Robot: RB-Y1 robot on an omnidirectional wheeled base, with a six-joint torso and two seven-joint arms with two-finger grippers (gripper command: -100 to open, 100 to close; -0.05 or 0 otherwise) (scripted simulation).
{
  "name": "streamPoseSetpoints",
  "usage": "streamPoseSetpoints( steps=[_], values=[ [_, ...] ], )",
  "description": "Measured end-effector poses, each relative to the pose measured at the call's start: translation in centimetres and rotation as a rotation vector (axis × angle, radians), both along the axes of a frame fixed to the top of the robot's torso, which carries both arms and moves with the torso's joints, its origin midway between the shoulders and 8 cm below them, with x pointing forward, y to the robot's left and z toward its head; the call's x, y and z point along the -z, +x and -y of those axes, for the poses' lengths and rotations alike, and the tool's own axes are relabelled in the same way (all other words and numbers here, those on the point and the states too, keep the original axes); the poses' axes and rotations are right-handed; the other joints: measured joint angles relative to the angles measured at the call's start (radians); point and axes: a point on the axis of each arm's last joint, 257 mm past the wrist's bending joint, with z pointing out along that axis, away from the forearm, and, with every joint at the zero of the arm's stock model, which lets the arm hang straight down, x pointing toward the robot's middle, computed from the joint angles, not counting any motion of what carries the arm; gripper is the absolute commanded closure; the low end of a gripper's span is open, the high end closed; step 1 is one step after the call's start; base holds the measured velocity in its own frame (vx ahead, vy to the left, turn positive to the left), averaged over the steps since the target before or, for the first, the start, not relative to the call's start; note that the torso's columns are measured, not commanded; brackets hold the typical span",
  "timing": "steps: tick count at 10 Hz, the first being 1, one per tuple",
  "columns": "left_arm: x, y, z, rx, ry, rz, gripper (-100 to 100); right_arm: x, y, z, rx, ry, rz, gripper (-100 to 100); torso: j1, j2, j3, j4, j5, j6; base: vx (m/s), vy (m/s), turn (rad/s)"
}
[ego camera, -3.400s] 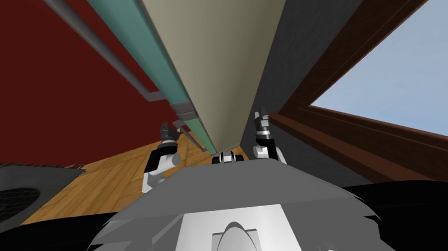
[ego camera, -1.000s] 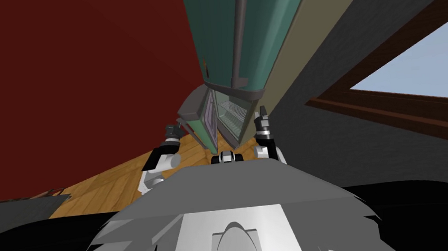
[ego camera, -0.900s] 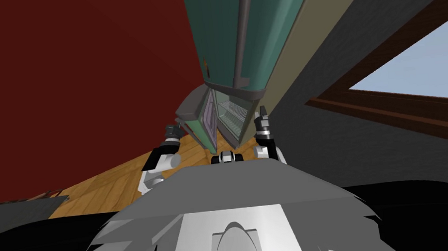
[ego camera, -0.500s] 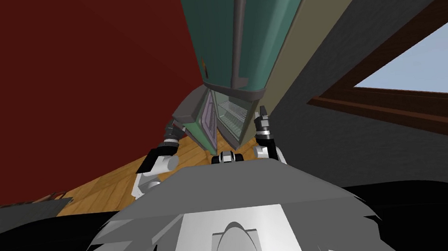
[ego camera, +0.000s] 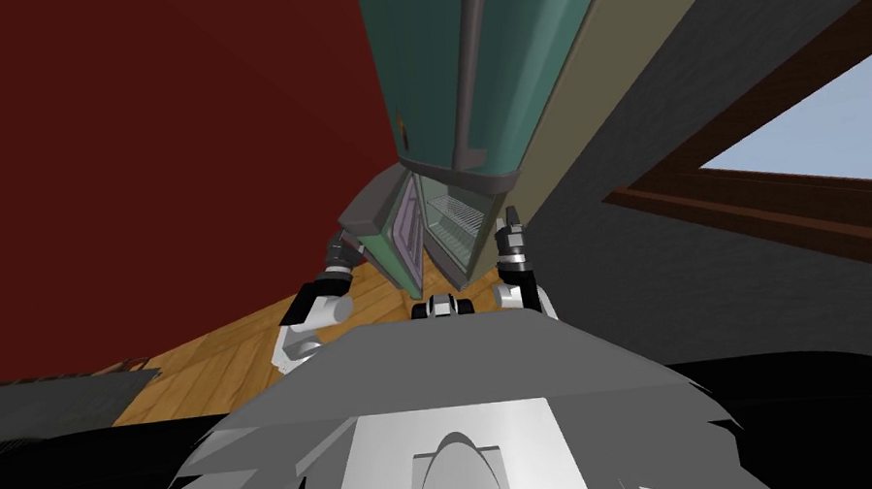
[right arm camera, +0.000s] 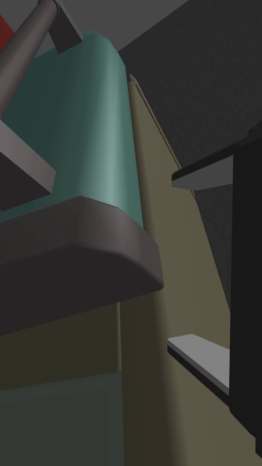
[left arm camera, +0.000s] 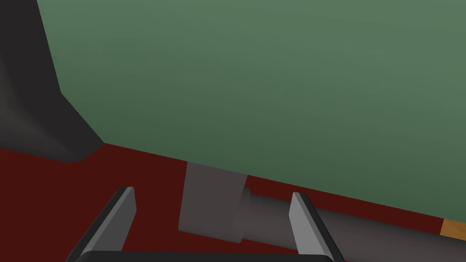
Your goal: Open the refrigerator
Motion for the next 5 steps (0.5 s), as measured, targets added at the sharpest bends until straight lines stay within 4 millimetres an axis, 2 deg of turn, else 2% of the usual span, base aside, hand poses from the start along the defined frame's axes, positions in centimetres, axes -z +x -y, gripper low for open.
streamPoseSetpoints(
  steps=[1,2,3,5],
  values=[
    [0.2,0.7,0.0,0.0,-0.007,0.0,-100,0.0,0.0,0.0,0.0,0.0,0.0,0,-0.001,-0.005,-0.003,-0.001,0.0,0.0,0.0,0.0,0.0],
    [1.0,1.3,-0.2,-0.004,-0.013,-0.011,-100,0.0,0.0,0.0,0.0,0.0,0.0,0,-0.001,-0.006,-0.004,-0.002,0.0,0.0,-0.071,0.011,0.185],
    [0.9,2.2,0.0,-0.003,-0.015,0.002,-100,0.0,0.0,0.0,0.0,0.0,0.0,0,-0.001,-0.002,-0.002,-0.001,0.0,0.0,-0.102,0.026,0.086],
    [0.9,3.9,0.3,0.003,-0.025,0.019,-100,0.0,0.0,0.0,0.0,0.0,0.0,0,0.0,-0.001,-0.001,0.0,0.0,0.0,-0.038,0.009,-0.017]
  ],
)
